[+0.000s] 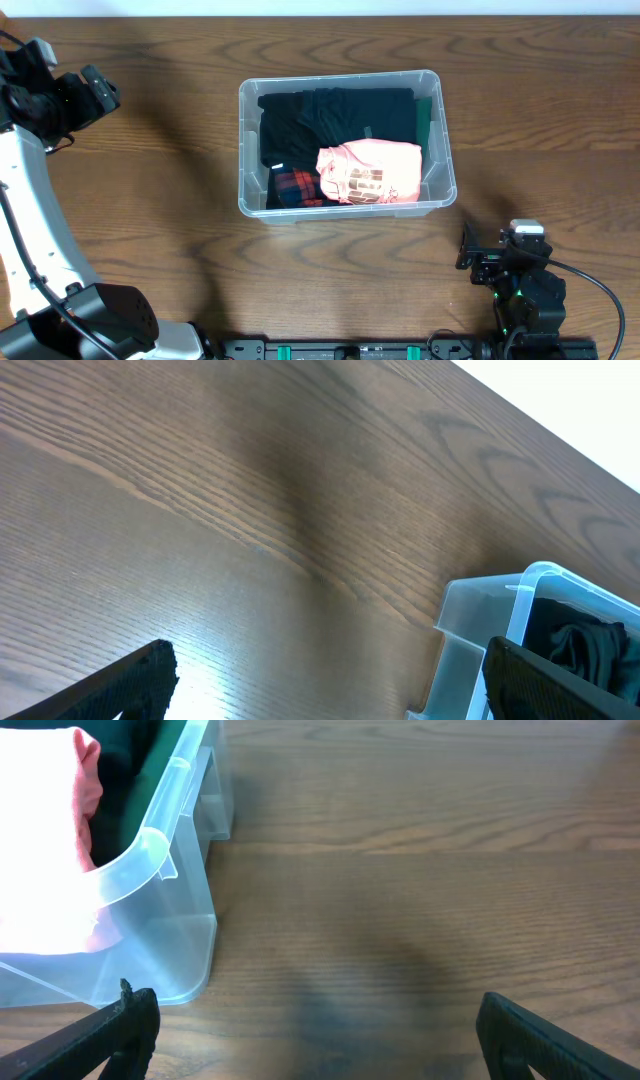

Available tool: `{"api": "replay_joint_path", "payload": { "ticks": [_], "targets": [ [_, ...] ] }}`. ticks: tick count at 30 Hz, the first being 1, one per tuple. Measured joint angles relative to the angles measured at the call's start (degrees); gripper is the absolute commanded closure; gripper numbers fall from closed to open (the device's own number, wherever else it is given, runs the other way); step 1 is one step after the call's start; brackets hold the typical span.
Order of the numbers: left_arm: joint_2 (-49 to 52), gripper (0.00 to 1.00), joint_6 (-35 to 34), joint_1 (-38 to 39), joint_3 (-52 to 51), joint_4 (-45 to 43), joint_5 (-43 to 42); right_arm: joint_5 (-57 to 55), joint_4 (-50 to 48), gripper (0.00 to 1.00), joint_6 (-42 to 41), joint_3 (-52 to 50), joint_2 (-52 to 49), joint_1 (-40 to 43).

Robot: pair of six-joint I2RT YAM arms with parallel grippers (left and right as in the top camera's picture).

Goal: Pack container

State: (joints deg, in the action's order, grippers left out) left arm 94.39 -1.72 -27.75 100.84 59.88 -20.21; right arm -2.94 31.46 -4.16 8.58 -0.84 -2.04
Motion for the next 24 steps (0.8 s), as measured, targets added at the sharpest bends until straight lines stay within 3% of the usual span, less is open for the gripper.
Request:
{"api": "replay_joint_path", "payload": {
  "ticks": [8, 24],
  "targets": [
    [-0.09, 0.02, 1.25, 0.00, 0.00, -1.53, -0.44, 0.00, 0.00, 0.01, 0.00, 0.00, 0.00, 0.00],
    [-17.66, 0.02, 22.69, 3.26, -0.22, -3.08, -3.87, 0.00, 0.00, 0.01, -0.02, 0.00, 0.00, 0.00]
  ]
}}
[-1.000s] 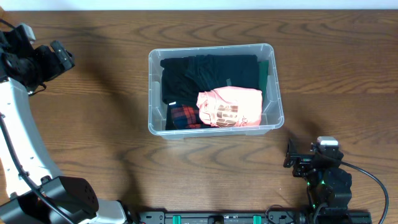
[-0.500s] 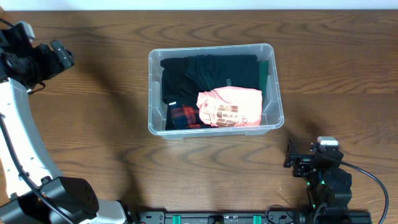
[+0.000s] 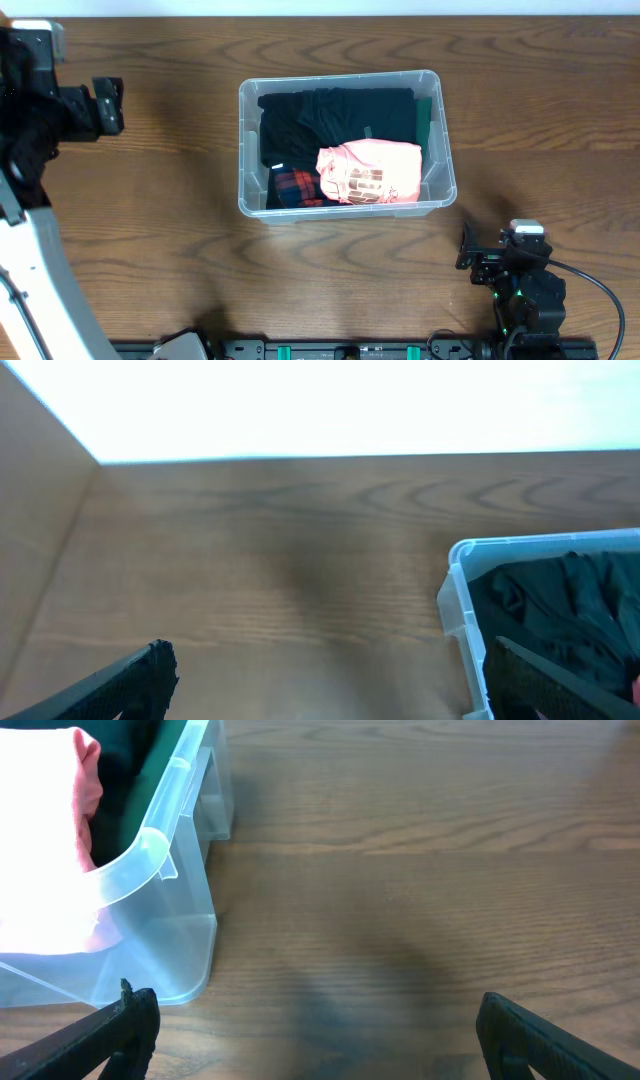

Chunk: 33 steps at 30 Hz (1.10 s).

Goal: Pack container

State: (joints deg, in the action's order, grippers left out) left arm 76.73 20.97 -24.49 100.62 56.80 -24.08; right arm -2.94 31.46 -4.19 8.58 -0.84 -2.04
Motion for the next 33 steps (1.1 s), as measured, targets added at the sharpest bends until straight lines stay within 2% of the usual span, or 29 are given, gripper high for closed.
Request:
{"api": "replay_joint_path", "payload": {
  "ticks": [13, 22, 33],
  "targets": [
    [-11.61, 0.02, 4.33, 7.34, -8.57, -1.27, 0.02, 0.00, 0.00, 0.01, -0.04, 0.00, 0.00, 0.00],
    [-23.50, 0.02, 6.49, 16.74, -25.68, -9.01, 0.02, 0.02, -0.02, 0.01, -0.13, -0.02, 0.00, 0.00],
    [-35.93, 0.02, 7.41, 20.61, -46.56, -16.28, 0.04, 0.00, -0.02, 0.01, -0.15, -0.02, 0.02, 0.00]
  ]
}}
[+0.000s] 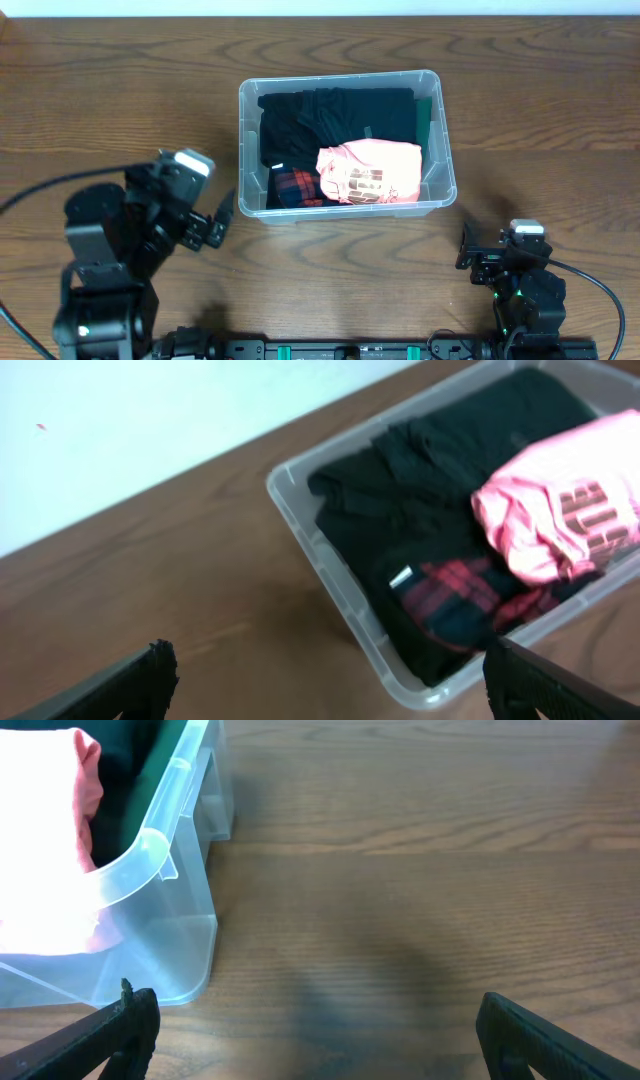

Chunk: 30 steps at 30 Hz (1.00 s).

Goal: Pack container

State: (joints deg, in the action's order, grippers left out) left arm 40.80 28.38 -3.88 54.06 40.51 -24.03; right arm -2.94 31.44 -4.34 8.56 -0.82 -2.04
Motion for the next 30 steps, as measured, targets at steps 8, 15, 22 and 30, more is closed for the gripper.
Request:
{"api": "replay_joint_path", "payload": {
  "ticks": [8, 15, 22, 30],
  "targets": [
    [-8.31, 0.02, 0.07, 0.63, -9.46, -0.66, 0.00, 0.02, 0.00, 0.01, 0.00, 0.00, -0.02, 0.00],
    [-14.88, 0.02, 0.17, 0.63, -15.47, -0.70, -0.02, 0.00, 0.00, 0.01, 0.00, 0.00, 0.00, 0.00],
    [-21.24, 0.02, 0.17, 0.63, -21.46, -0.76, 0.00, 0.02, 0.00, 0.01, 0.00, 0.00, 0.00, 0.00],
    [-26.82, 0.02, 0.17, 0.63, -26.23, -0.85, 0.00, 0.00, 0.00, 0.01, 0.00, 0.00, 0.00, 0.00]
  ]
}}
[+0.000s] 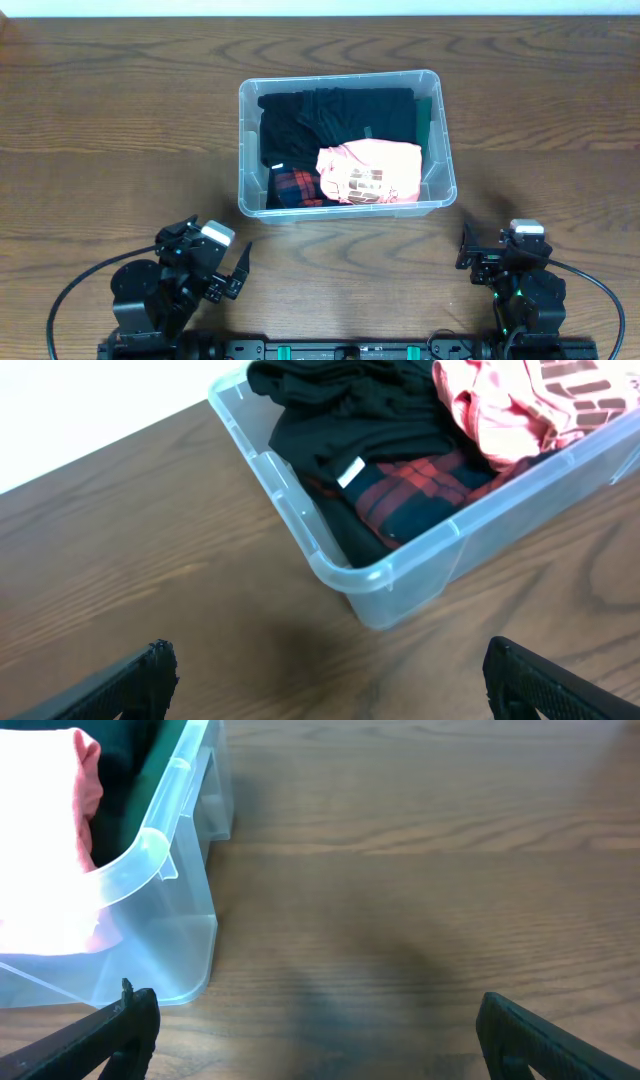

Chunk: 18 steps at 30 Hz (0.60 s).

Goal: Pack container

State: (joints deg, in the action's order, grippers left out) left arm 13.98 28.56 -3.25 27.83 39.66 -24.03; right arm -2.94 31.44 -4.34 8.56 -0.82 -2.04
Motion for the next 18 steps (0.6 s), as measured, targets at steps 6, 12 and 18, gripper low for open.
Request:
{"api": "replay_joint_path", "payload": {
  "ticks": [6, 12, 18],
  "targets": [
    [-4.28, 0.02, 0.00, 0.61, -4.22, 0.02, 0.00, 0.02, 0.00, 0.01, 0.00, 0.00, 0.00, 0.00],
    [-6.51, 0.02, 0.00, 1.55, -7.21, 0.04, 0.00, 0.02, 0.00, 0.01, 0.00, 0.00, 0.00, 0.00],
    [-8.07, 0.02, 0.00, 1.55, -9.35, 0.00, 0.02, 0.00, 0.00, 0.01, 0.00, 0.00, 0.00, 0.00]
  ]
}}
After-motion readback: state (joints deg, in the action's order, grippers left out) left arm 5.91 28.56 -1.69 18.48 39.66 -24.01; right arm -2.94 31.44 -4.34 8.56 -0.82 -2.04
